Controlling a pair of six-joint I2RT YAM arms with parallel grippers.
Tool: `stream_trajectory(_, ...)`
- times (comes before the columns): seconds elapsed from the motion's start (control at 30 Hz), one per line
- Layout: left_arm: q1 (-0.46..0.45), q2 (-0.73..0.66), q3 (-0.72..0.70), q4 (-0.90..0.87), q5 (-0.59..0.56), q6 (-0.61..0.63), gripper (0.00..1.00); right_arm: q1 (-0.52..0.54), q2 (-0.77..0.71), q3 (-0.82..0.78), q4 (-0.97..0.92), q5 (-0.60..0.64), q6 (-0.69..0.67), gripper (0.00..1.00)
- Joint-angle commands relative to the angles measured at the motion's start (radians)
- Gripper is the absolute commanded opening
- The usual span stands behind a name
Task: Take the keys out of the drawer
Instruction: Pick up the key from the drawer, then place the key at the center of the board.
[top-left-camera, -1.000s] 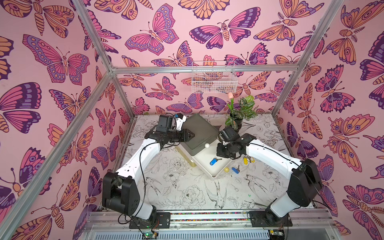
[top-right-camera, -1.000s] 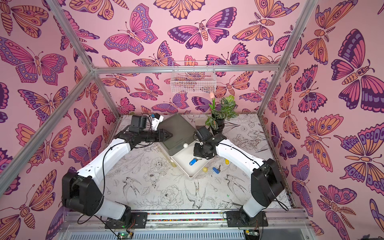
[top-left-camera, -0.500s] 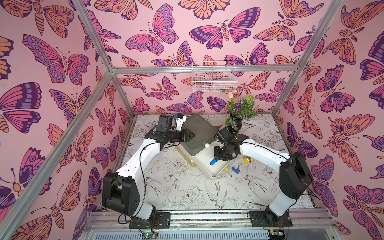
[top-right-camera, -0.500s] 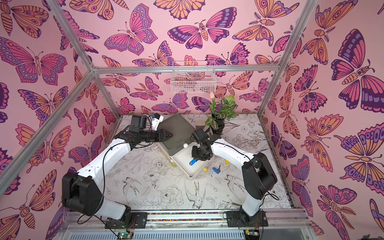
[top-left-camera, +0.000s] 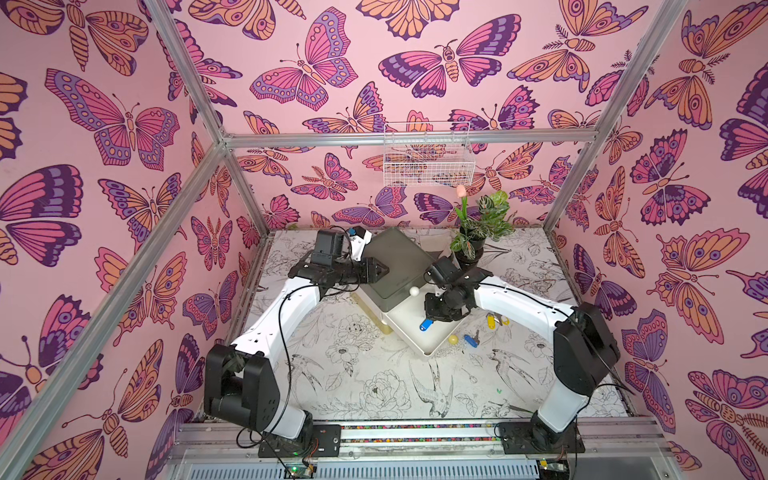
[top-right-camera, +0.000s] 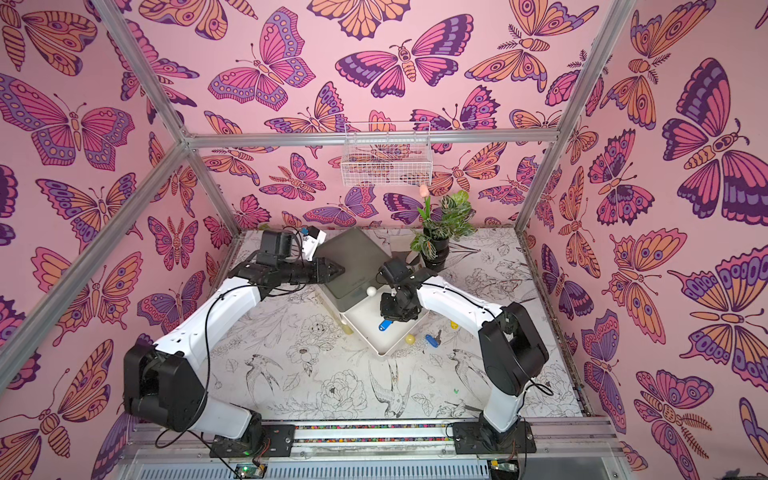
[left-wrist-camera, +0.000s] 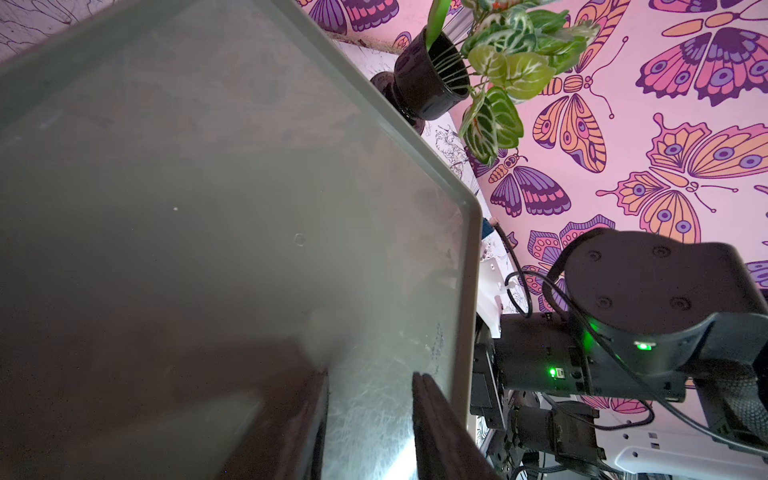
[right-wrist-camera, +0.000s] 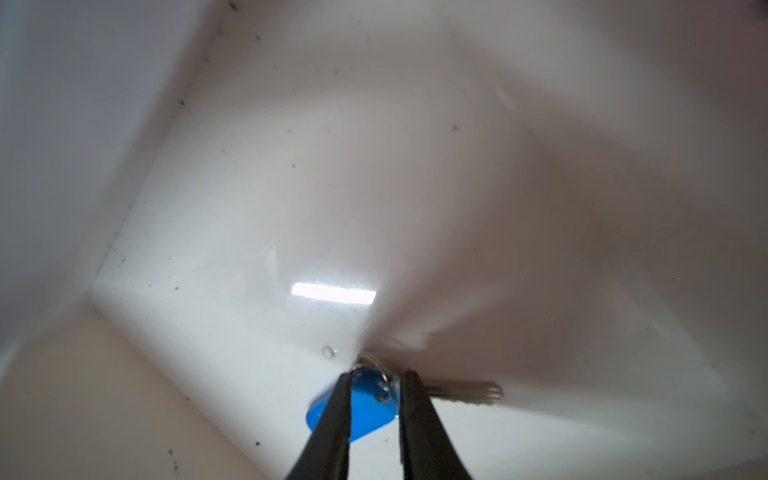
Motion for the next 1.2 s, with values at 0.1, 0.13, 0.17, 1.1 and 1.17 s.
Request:
stream_trajectory(0.1, 0.018, 0.017, -0.054, -0.083, -0.013, 0.016, 0.39, 0.016, 0.031, 0.013, -0.014, 0.054, -0.027, 0.09)
stream_trajectory(0.13, 0.018, 0.018, -0.054, -0.083, -0.012, 0.016, 0.39, 0.017, 0.027, 0.011, -0.013, 0.061, -0.027, 0.05)
stream_trajectory(0.17, 0.019, 0.018, -0.054, -0.082, -0.01, 0.016, 0.39, 0.017, 0.023, 0.008, -0.01, 0.065, -0.027, 0.04)
stream_trajectory(1.1, 0.018, -0.033, 0.01, -0.048, 0.035, -0.049, 0.4, 0.014, -0.423, -0.014, -0.183, 0.242, -0.007, 0.0)
stream_trajectory(1.17, 0.019, -0.04, 0.009, -0.041, 0.044, -0.062, 0.4, 0.013, -0.477, -0.036, -0.202, 0.264, 0.001, 0.0)
